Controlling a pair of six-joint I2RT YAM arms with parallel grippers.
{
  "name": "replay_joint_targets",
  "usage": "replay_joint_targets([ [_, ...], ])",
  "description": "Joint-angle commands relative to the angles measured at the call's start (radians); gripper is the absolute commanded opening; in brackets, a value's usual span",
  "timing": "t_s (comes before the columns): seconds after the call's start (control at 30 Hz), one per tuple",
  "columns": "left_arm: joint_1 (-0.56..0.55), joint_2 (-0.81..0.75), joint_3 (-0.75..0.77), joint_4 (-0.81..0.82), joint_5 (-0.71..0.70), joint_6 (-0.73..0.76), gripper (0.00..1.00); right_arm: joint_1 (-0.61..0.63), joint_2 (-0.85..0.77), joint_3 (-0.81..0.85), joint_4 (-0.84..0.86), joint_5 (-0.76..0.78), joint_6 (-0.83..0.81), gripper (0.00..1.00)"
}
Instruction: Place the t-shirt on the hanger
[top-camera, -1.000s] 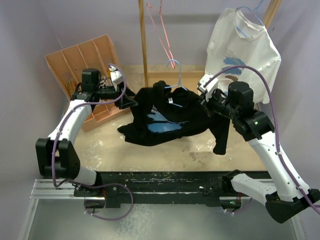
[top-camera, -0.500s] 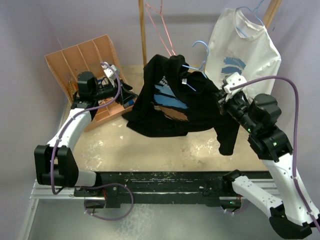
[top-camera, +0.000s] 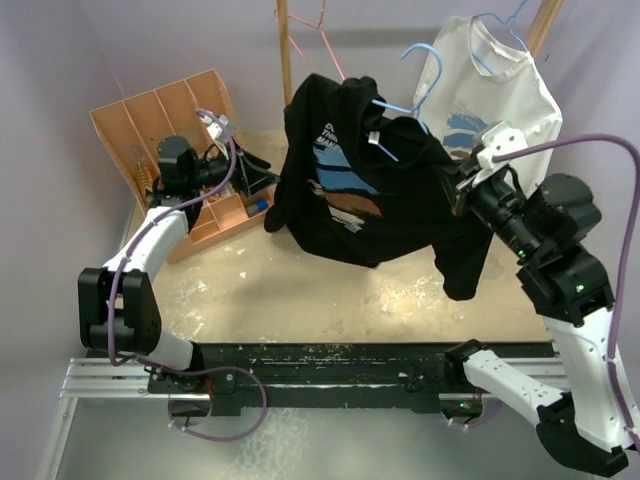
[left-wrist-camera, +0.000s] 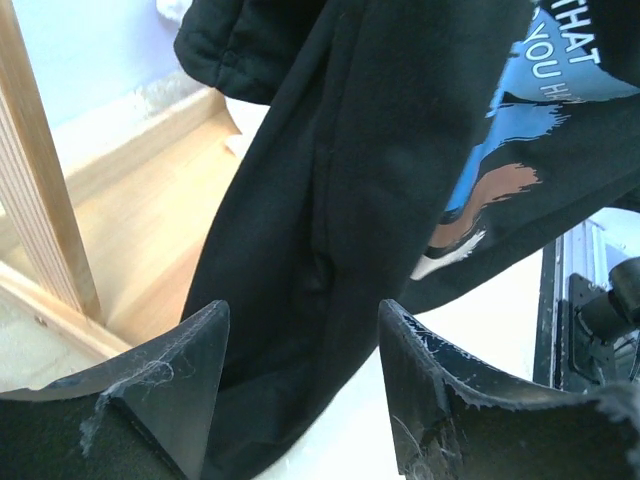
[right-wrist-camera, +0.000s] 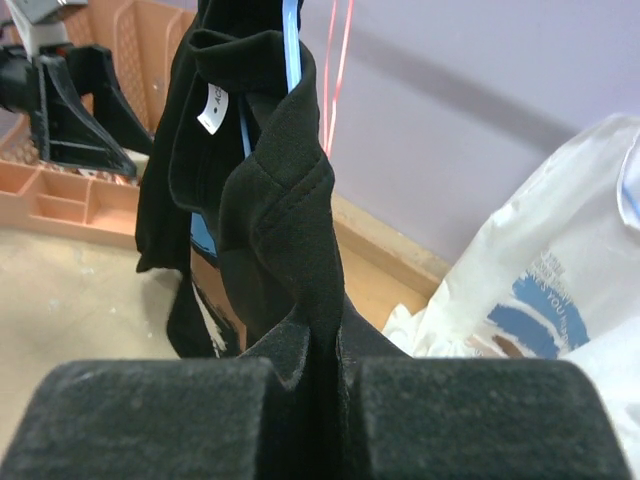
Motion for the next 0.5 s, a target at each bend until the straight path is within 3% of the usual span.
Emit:
replay_joint_targets([
  [0.0, 0.004, 0.005, 0.077, 0.184, 0.044, -0.135, 0.64, -0.002, 0.079, 0.231, -0.089, -0.015, 0.05, 0.0],
  [0.1, 0.004, 0.007, 0.108, 0.193, 0.034, -0.145, 0.65, -0.003, 0.062, 0.265, -0.113, -0.007, 0.051, 0.0],
  [0.23, 0.004, 0.013, 0.128, 0.226, 0.042, -0.19, 0.65, -0.003, -0.036, 0.202, 0.01, 0.046, 0.096, 0.0],
  [0.47, -0.02, 0.061, 0.085, 0.474, 0.103, -0.43, 0.66, -0.003, 0.0, 0.196, -0.034, 0.021, 0.094, 0.0],
])
